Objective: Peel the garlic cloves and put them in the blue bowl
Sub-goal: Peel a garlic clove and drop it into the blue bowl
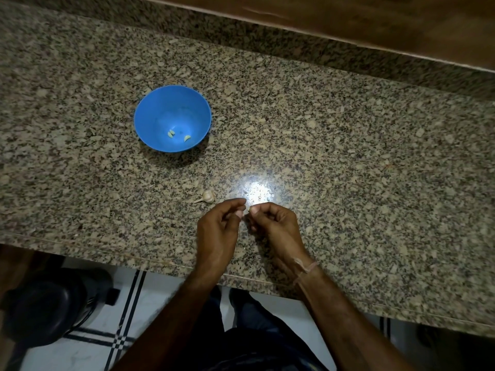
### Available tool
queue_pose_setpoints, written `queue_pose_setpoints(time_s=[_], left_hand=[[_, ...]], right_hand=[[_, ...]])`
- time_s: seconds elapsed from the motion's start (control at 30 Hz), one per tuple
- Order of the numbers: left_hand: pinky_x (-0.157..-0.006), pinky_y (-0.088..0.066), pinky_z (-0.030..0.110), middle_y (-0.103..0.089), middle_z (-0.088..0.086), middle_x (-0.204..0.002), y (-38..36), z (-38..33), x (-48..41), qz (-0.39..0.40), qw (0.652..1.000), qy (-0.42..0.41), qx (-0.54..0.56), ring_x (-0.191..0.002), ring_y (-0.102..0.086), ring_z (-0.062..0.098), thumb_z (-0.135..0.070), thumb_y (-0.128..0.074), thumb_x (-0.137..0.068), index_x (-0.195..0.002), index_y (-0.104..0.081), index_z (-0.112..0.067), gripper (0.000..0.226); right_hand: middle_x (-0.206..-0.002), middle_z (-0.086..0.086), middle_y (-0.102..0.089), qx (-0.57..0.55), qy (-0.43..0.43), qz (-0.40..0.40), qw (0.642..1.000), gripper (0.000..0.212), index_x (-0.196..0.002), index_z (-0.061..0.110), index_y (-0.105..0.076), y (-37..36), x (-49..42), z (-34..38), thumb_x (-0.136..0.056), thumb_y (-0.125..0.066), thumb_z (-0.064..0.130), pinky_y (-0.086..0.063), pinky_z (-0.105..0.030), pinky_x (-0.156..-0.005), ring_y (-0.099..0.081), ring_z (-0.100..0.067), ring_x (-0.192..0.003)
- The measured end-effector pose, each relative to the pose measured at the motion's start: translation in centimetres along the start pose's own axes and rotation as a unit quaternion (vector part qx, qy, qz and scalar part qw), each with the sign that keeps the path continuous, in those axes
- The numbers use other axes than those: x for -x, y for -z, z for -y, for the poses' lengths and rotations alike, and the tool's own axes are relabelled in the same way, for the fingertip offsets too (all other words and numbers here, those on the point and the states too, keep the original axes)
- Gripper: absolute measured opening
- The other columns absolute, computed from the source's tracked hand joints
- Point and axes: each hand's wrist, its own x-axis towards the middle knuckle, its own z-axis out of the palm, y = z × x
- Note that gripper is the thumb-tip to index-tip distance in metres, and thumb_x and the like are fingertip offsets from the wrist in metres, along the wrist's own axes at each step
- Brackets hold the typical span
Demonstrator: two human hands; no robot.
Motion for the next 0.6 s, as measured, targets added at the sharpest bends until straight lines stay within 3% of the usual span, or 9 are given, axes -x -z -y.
queue_pose_setpoints(time_s=[0.07, 0.2, 0.37, 0.6], left_hand=[[-0.083, -0.061, 0.026, -0.077, -0.013, -0.101, -0.2, -0.3, 0.2, 0.003, 1.0, -0.013, 0.012, -0.096, -0.072, 0.0, -0.013, -0.068, -0.098, -0.11, -0.078, -0.023, 0.018], [-0.079, -0.063, 0.036, -0.078, -0.011, -0.09, -0.2, -0.5, 0.2, -0.011, 0.999, -0.004, 0.034, -0.087, -0.073, 0.006, -0.014, -0.071, -0.095, -0.096, -0.077, -0.025, 0.012], [-0.078, -0.063, 0.039, -0.077, -0.009, -0.085, -0.1, -0.3, -0.2, -0.028, 0.999, 0.018, 0.039, -0.082, -0.072, 0.008, -0.011, -0.073, -0.093, -0.093, -0.077, -0.023, 0.012], [-0.076, -0.063, 0.036, -0.075, -0.011, -0.083, 0.1, -0.8, -0.4, -0.019, 0.999, -0.022, -0.024, -0.081, -0.072, 0.006, -0.005, -0.071, -0.093, -0.09, -0.075, -0.02, 0.016]], right_hand=[[-0.102, -0.033, -0.072, 0.018, 0.009, 0.008, 1.0, 0.025, -0.101, 0.003, -0.076, 0.1, -0.1, -0.2, -0.094, -0.079, 0.026, -0.053, -0.055, -0.092, -0.067, -0.046, -0.091], [-0.101, -0.039, -0.068, 0.034, 0.03, 0.018, 0.999, 0.018, -0.102, 0.002, -0.076, 0.3, -0.2, -0.5, -0.097, -0.074, 0.018, -0.053, -0.053, -0.087, -0.064, -0.035, -0.089], [-0.1, -0.022, -0.075, 0.065, 0.081, 0.033, 0.994, 0.01, -0.105, 0.003, -0.074, 0.2, 0.2, 0.1, -0.095, -0.074, 0.006, -0.057, -0.058, -0.095, -0.07, -0.04, -0.096], [-0.098, -0.015, -0.075, 0.143, 0.152, 0.048, 0.977, 0.007, -0.101, 0.004, -0.072, 0.3, -0.1, 1.0, -0.094, -0.074, 0.003, -0.061, -0.053, -0.089, -0.07, -0.041, -0.097]])
